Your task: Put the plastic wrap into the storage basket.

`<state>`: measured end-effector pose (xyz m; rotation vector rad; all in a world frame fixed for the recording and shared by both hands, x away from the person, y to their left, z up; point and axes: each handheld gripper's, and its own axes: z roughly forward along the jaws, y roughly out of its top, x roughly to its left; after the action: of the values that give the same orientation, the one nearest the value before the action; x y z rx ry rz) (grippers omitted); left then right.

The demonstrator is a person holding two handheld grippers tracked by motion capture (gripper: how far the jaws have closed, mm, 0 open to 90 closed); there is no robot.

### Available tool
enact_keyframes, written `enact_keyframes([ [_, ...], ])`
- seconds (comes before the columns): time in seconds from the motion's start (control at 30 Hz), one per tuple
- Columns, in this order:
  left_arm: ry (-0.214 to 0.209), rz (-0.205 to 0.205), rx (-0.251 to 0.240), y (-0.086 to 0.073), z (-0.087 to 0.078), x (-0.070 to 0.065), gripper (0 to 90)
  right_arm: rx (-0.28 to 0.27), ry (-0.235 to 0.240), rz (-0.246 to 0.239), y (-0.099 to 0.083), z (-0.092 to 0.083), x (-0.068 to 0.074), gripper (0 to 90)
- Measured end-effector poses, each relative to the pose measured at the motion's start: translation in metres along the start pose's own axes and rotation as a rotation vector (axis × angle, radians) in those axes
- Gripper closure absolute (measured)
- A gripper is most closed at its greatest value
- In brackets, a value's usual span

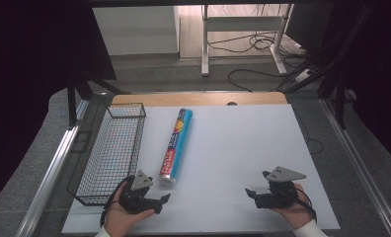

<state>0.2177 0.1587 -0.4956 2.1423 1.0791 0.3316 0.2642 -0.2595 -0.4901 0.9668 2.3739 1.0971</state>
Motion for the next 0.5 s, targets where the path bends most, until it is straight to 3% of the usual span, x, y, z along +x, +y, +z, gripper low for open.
enact_keyframes([
  [0.5,-0.003,-0.009,0.005,0.0040,-0.0002,-0.0024,15.4,0.005,-0.008,0.003,-0.0026,0.0002,-0.0013,14.9],
])
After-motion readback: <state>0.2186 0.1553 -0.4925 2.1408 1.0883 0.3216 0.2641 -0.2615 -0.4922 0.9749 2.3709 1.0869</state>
